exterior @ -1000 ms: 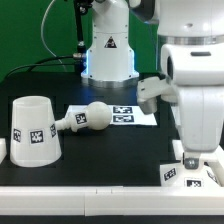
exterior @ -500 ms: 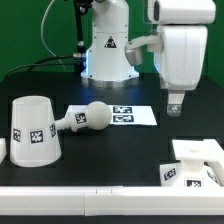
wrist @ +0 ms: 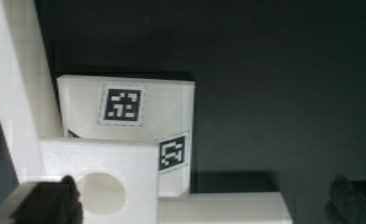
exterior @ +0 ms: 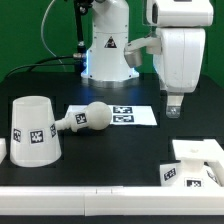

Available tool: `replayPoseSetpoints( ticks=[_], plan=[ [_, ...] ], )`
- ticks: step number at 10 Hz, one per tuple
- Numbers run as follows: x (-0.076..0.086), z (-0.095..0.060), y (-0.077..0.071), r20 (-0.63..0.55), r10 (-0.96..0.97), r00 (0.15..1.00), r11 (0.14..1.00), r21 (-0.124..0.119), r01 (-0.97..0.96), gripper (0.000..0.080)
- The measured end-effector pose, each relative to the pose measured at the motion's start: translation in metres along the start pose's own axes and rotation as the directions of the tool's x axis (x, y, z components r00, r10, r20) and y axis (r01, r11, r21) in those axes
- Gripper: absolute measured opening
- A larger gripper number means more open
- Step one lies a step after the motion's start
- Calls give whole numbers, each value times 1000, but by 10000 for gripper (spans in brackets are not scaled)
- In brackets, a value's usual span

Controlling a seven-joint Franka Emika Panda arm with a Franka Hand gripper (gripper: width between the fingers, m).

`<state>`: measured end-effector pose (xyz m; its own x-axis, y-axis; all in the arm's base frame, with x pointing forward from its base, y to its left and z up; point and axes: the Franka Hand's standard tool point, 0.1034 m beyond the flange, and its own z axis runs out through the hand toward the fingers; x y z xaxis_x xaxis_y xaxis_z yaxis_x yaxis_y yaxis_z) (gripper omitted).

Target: Assemble lamp

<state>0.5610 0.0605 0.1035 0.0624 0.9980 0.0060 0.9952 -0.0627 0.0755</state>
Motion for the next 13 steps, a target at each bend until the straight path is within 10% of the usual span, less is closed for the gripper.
replayPoseSetpoints(
  ticks=[4, 9, 13],
  plan=[
    [-64, -13, -91, 36, -76, 996, 996, 57, 74, 699],
    [-72, -11, -95, 38, -56, 998, 996, 65, 53, 699],
    [-121, 39, -173, 3, -112, 994, 986, 124, 111, 699]
  ],
)
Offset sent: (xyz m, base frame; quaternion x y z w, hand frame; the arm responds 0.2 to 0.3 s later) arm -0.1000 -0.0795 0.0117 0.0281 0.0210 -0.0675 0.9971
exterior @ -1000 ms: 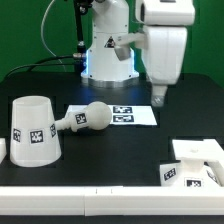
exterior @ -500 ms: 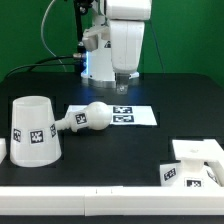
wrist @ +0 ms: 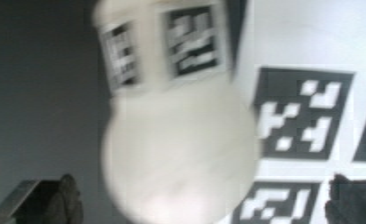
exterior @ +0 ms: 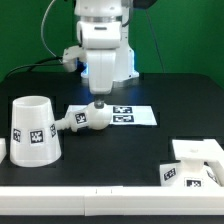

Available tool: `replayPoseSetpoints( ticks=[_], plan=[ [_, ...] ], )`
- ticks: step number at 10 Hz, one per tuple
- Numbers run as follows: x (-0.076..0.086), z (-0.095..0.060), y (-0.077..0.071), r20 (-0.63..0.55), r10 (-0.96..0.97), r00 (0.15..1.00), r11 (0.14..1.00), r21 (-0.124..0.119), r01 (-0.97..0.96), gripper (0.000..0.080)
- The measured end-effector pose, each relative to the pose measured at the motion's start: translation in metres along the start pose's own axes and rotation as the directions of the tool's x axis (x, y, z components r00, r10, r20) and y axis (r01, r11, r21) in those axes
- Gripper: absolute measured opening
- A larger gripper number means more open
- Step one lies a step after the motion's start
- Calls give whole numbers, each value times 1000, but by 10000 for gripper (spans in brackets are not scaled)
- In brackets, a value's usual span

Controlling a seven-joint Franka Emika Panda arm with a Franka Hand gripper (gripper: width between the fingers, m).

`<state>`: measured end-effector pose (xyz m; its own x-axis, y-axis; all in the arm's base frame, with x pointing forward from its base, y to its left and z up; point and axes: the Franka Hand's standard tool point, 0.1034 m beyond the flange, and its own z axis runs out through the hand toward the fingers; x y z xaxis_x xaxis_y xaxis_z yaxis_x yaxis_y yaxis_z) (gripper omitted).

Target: Assemble lamp

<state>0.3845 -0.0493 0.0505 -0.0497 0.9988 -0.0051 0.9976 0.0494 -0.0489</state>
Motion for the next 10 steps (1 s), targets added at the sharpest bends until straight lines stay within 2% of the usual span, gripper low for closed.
replayPoseSetpoints(
  ticks=[3, 6, 7, 10],
  plan=[
    [-6, 21, -2, -16, 22, 1000, 999, 27, -22, 699],
    [-15, 29, 2, -22, 28, 999, 999, 36, -27, 699],
    [-14, 30, 1, -23, 28, 999, 999, 38, -27, 576],
    [-14, 30, 1, -23, 28, 999, 999, 38, -28, 561]
  ],
)
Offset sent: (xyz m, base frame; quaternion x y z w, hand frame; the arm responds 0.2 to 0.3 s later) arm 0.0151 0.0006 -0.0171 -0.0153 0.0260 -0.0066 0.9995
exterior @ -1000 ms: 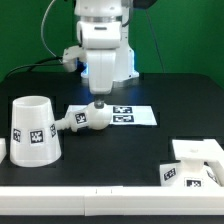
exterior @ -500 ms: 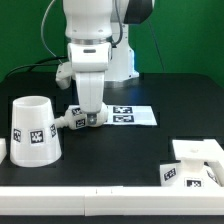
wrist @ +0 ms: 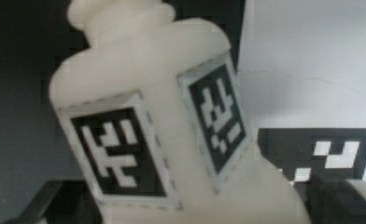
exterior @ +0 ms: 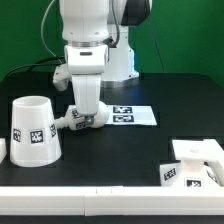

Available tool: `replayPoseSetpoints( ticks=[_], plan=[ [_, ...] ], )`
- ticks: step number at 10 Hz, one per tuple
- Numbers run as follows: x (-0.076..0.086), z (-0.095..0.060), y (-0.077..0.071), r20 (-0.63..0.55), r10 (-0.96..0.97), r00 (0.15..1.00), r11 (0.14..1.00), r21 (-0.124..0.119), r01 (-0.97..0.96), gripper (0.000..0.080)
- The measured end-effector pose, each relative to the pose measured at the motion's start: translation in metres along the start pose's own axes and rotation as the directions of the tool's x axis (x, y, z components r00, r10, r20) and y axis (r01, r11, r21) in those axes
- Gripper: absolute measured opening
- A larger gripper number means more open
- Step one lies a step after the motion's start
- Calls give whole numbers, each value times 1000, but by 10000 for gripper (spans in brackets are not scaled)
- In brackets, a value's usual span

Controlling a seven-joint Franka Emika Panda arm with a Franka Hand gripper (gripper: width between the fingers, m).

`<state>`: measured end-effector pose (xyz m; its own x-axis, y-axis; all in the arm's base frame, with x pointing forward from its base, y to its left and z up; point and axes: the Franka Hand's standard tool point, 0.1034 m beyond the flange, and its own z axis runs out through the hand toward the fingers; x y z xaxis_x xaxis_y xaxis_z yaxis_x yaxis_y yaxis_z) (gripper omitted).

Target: Assemble lamp

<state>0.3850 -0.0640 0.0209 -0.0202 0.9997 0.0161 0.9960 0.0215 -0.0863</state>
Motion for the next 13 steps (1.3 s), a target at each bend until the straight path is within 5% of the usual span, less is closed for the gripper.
replayPoseSetpoints(
  ticks=[2, 6, 8, 9, 10, 11, 13],
  plan=[
    [0, -1, 0, 0, 8, 1000, 1000, -3, -8, 561],
    [13, -32, 11, 4, 244, 970, 967, -78, -243, 563],
    [22, -33, 16, -16, 440, 898, 896, -67, -440, 563],
    [35, -36, 26, 1, 574, 819, 819, -13, -574, 563],
    [37, -42, 39, -7, 586, 810, 810, -16, -586, 563],
    [35, -44, 39, -23, 586, 810, 809, -38, -586, 564],
    [36, -41, 36, -18, 586, 810, 810, -29, -586, 564]
  ],
)
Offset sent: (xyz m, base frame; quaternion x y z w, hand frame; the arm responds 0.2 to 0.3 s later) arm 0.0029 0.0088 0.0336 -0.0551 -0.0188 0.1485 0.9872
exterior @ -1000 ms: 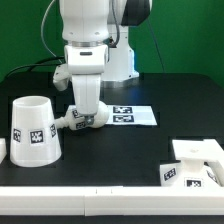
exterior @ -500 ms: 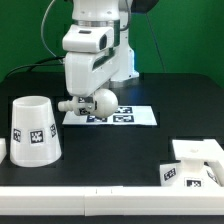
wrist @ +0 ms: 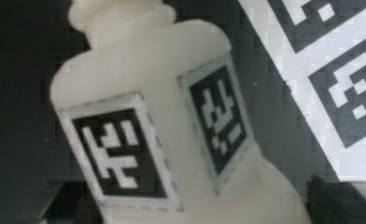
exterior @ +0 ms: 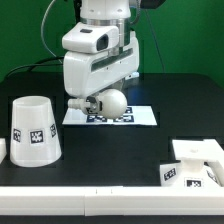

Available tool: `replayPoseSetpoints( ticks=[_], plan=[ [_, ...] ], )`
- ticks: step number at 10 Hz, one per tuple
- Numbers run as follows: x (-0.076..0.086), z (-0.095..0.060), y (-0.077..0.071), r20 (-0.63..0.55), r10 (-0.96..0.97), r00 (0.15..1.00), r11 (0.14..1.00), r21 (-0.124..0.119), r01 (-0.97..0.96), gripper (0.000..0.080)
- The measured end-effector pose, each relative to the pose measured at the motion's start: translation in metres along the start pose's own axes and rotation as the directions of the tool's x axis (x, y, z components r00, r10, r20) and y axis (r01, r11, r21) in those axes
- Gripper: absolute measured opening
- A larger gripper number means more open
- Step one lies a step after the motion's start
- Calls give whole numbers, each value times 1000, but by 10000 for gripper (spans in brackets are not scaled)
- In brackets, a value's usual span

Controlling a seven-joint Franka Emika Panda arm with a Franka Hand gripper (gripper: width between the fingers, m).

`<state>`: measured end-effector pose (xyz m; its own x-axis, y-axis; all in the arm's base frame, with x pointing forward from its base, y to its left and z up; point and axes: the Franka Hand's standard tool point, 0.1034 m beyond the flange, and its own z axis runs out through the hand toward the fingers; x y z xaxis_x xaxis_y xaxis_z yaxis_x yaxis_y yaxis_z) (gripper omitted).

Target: Assemble lamp

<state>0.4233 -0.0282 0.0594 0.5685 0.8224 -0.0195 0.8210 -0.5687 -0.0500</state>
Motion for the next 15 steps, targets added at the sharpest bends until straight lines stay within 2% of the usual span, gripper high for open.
replayPoseSetpoints(
  ticks=[2, 5, 6, 7, 8, 11, 13, 15],
  plan=[
    [1, 0, -1, 0, 20, 1000, 1000, 0, -20, 564],
    [18, 4, -10, -17, 329, 944, 944, 4, -329, 564],
    [28, 12, -13, -41, 425, 904, 905, 12, -425, 564],
    [32, 17, -12, -46, 505, 862, 863, 34, -504, 564],
    [28, 15, -5, -63, 587, 807, 810, 55, -585, 564],
    [27, 17, -7, -59, 719, 693, 695, 66, -716, 564],
    [26, 23, -14, -32, 835, 550, 550, 88, -830, 564],
    [32, 32, -21, -19, 939, 343, 343, 106, -933, 564]
  ],
)
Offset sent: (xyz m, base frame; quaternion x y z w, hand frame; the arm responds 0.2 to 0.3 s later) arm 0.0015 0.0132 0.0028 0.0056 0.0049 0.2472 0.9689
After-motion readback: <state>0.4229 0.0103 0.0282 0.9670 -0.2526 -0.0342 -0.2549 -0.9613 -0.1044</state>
